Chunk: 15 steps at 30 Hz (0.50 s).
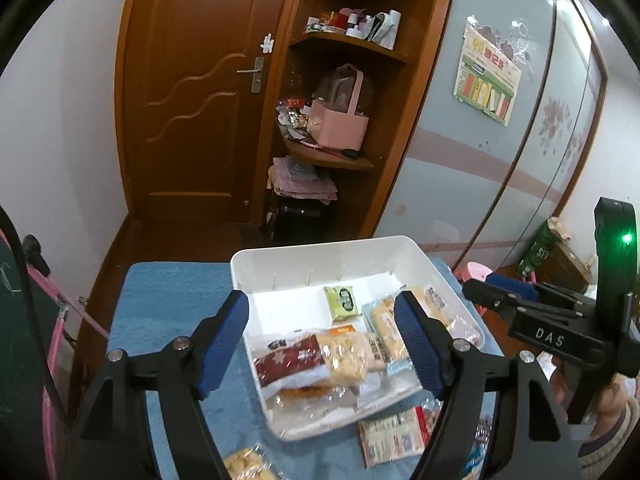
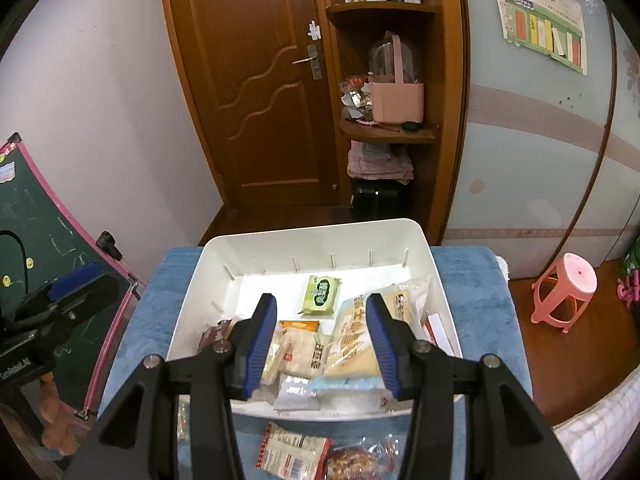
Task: Organize snacks
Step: 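Carry both snacks over the white bin and open both tools to drop them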
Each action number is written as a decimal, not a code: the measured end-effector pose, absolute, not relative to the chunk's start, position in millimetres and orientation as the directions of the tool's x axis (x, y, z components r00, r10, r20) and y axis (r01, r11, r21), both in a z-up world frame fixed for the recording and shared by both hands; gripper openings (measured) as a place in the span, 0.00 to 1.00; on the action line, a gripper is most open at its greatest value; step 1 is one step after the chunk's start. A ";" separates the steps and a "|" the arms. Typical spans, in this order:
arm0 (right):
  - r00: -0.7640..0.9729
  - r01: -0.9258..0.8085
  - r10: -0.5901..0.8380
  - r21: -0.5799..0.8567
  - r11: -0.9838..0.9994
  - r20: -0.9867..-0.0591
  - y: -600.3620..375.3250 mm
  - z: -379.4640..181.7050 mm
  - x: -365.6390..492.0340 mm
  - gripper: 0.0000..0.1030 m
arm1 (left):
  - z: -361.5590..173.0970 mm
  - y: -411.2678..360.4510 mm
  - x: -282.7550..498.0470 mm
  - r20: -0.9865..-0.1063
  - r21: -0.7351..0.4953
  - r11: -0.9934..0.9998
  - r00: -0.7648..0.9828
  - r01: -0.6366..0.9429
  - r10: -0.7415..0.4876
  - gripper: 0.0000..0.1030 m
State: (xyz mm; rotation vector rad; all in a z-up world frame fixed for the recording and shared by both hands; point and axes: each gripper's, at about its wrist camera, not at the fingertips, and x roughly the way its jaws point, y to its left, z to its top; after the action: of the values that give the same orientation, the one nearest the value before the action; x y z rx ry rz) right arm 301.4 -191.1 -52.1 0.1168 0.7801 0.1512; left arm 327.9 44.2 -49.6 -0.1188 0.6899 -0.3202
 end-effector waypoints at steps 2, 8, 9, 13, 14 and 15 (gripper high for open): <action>0.704 -0.097 0.178 0.155 0.983 -0.687 -191.1 -47.5 291.2 0.46 | -43.1 47.5 314.4 -0.606 -0.202 0.945 0.725 0.257 -0.327 0.73; 0.713 -0.108 0.180 0.147 0.983 -0.678 -192.5 -31.7 263.0 0.46 | -20.9 57.0 276.9 -0.601 -0.184 0.943 0.727 0.278 -0.332 0.78; 0.717 -0.112 0.182 0.147 0.983 -0.673 -193.4 -28.6 257.6 0.45 | -17.1 58.9 270.5 -0.597 -0.185 0.941 0.729 0.282 -0.336 0.79; 0.729 -0.119 0.175 0.129 0.984 -0.662 -194.8 -14.3 234.9 0.46 | -1.8 65.1 242.3 -0.590 -0.168 0.940 0.734 0.296 -0.336 0.80; 0.732 -0.124 0.178 0.130 0.984 -0.658 -195.6 -9.7 228.4 0.46 | 1.3 65.9 237.0 -0.588 -0.164 0.940 0.735 0.300 -0.337 0.81; 0.736 -0.127 0.181 0.129 0.983 -0.653 -195.9 -6.0 223.4 0.45 | 4.9 67.3 229.4 -0.585 -0.157 0.939 0.737 0.305 -0.337 0.83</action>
State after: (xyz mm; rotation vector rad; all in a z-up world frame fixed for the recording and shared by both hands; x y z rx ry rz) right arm 223.4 -195.9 -6.0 0.0775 0.7245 0.1692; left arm 229.4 67.3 4.9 -0.0516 0.6526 -0.3530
